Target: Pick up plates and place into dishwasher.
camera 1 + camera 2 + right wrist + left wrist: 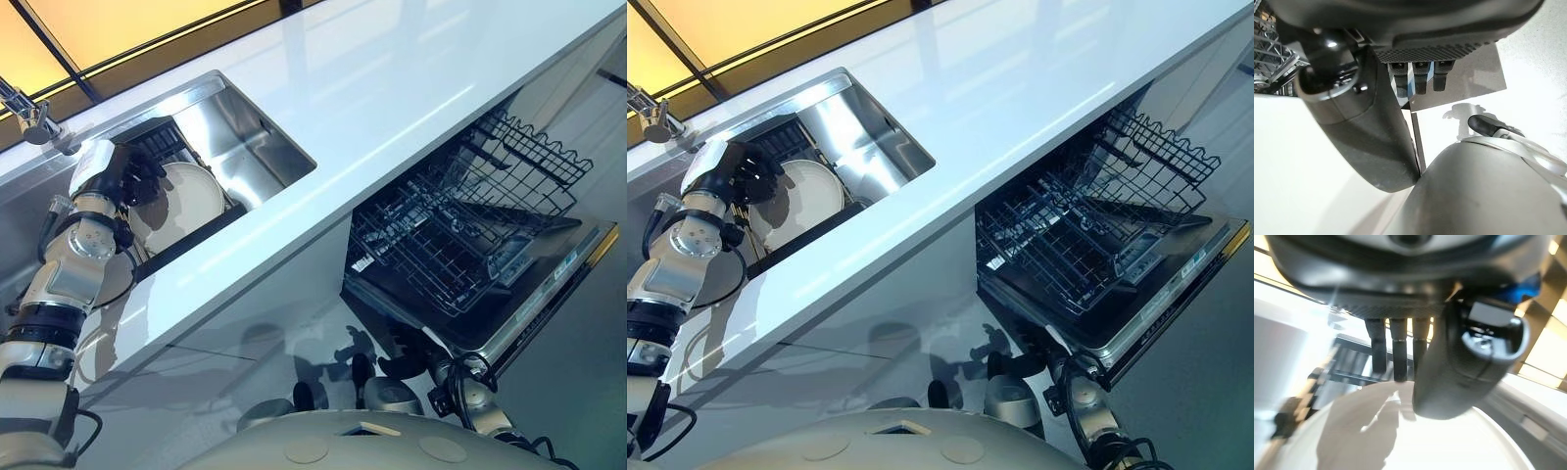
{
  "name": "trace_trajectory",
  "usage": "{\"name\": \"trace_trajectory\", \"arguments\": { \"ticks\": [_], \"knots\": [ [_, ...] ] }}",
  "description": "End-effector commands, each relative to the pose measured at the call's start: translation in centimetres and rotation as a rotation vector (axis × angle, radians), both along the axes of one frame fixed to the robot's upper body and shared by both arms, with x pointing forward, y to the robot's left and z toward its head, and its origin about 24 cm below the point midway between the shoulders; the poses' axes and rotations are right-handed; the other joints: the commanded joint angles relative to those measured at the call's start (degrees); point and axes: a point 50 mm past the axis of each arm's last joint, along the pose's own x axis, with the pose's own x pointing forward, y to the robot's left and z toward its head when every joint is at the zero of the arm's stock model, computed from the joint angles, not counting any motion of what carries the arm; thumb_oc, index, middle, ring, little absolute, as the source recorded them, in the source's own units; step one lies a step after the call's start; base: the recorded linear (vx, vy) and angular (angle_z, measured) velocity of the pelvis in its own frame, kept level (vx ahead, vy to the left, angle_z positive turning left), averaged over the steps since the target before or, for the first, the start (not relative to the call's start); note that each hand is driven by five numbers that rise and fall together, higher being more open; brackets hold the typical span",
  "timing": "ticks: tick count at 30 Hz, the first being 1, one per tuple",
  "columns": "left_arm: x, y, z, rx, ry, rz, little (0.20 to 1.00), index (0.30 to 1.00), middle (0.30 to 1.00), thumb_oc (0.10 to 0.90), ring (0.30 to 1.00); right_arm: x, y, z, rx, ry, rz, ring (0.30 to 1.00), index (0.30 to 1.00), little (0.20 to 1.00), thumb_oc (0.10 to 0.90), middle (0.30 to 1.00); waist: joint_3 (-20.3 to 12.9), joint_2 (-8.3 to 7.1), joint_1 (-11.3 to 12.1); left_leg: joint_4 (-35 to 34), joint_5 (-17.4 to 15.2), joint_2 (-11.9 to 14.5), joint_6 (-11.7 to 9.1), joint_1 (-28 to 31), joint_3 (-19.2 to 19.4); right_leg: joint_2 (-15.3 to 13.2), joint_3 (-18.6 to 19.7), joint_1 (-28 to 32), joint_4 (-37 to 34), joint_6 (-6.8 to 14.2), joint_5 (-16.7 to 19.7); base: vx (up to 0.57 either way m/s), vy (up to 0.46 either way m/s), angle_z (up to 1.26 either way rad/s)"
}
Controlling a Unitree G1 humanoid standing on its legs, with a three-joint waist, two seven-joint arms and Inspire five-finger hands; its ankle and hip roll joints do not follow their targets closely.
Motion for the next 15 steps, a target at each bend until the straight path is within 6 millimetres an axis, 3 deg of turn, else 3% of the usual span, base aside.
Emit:
{"name": "trace_trajectory", "arguments": {
  "ticks": [1,6,15],
  "knots": [
    [0.2,2.3,6.7,0.139,-0.23,0.068,0.9,0.9,0.9,0.8,0.9,-0.2,-1.7,0.9,-0.053,-0.027,0.019,0.9,0.9,0.9,0.8,0.9,-3.21,1.34,-0.52,1.29,-2.01,-3.4,0.67,-2.87,-1.46,-0.03,-0.61,-0.21,6.13,4.43,-8.61,0.05,0.044,0.04],
    [0.1,2.6,7.3,0.146,-0.269,0.075,0.9,0.9,0.9,0.8,0.9,-0.6,-2.2,0.8,-0.07,-0.003,0.009,0.9,0.9,0.9,0.8,0.9,-3.05,1.5,-0.55,1.65,-2.14,-3.5,0.81,-2.81,-1.64,-0.34,-0.45,-0.3,6.55,4.52,-8.57,0.03,0.025,0.02],
    [0.3,2.6,6.5,0.133,-0.191,0.057,0.9,0.9,0.9,0.8,0.9,-1.3,-2.5,0.6,-0.08,0.025,0.006,0.9,0.9,0.9,0.8,0.9,-2.68,1.56,-1.0,2.79,-2.37,-3.64,1.07,-2.92,-1.43,-0.83,-0.08,-0.92,7.9,4.9,-8.43,0.05,0.023,0.0]
  ]
}}
